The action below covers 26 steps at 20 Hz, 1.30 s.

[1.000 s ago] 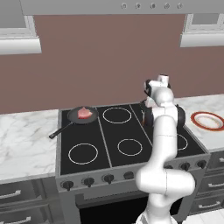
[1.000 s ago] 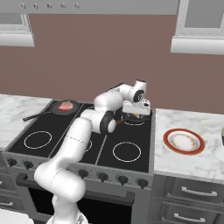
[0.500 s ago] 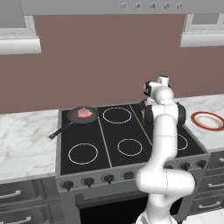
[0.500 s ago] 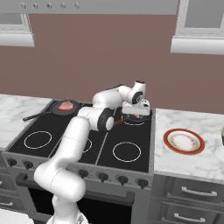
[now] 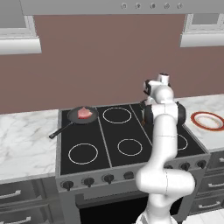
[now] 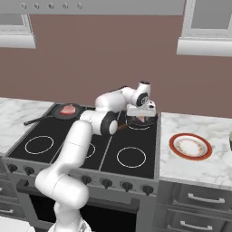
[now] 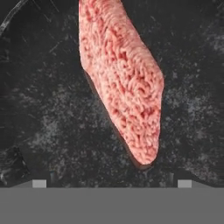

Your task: Place one of the steaks on the plate and the other in the bowl. Then place the bowl in the fridge.

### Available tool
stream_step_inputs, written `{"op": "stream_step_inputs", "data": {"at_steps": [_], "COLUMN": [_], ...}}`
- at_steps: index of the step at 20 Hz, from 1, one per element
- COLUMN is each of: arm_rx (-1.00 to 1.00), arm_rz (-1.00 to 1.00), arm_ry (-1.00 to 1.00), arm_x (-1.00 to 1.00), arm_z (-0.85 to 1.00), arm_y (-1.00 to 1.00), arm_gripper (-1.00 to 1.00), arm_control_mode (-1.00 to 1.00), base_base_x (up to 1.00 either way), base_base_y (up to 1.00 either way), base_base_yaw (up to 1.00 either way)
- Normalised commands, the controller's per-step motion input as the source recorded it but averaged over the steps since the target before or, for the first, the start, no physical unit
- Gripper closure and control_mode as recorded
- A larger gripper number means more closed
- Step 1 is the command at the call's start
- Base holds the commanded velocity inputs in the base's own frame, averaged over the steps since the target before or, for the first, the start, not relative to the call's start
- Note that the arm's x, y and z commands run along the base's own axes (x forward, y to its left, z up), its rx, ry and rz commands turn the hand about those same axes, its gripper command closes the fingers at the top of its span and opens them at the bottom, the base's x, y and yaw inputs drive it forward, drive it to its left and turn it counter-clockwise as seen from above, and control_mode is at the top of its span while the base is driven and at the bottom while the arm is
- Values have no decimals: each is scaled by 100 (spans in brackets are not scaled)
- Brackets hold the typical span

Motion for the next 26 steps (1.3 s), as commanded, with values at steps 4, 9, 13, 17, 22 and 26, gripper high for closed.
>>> {"op": "stream_step_inputs", "data": {"at_steps": [4,9,13,17,22,26], "arm_rx": [0,0,0,0,0,0], "arm_rz": [0,5,5,5,3,0], "arm_ry": [0,0,0,0,0,3], "arm_x": [26,44,48,24,10,0], "arm_z": [15,0,0,-2,0,-3], "arm_y": [0,0,0,0,0,0], "arm_gripper": [-100,-100,-100,100,100,100], "arm_control_mode": [-100,-100,-100,-100,-100,-100], "base_base_x": [0,0,0,0,0,0], "base_base_y": [0,0,0,0,0,0], "base_base_yaw": [0,0,0,0,0,0]}}
